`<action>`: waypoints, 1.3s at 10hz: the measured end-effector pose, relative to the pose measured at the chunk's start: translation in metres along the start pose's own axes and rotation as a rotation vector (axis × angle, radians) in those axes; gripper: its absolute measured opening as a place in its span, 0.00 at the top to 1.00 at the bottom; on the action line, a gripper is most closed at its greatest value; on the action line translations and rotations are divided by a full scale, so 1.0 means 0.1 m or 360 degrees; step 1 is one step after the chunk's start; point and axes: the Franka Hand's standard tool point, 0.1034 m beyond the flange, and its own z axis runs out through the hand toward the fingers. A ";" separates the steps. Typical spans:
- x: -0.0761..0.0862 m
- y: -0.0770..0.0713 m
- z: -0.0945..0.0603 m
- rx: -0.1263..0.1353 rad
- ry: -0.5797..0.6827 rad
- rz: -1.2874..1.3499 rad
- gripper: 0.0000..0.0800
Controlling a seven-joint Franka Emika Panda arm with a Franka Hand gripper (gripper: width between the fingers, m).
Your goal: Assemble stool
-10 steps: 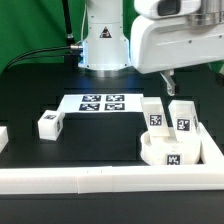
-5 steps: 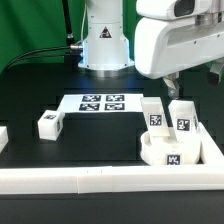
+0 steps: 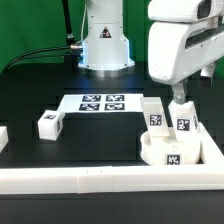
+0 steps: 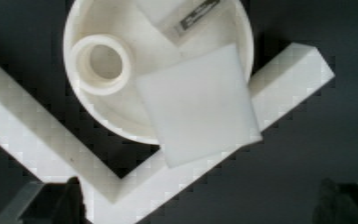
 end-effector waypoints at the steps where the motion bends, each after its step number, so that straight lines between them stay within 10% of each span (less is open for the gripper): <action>1: 0.02 0.00 0.05 -0.0010 0.0009 -0.0005 0.19; 11: -0.04 -0.01 0.36 -0.0002 -0.0004 0.0000 0.19; 13: -0.05 -0.01 0.36 0.0000 -0.0005 0.0002 0.50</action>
Offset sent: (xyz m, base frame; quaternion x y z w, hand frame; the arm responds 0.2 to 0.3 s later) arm 0.0019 0.0053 -0.0215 -0.0139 0.0268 -0.0466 0.9985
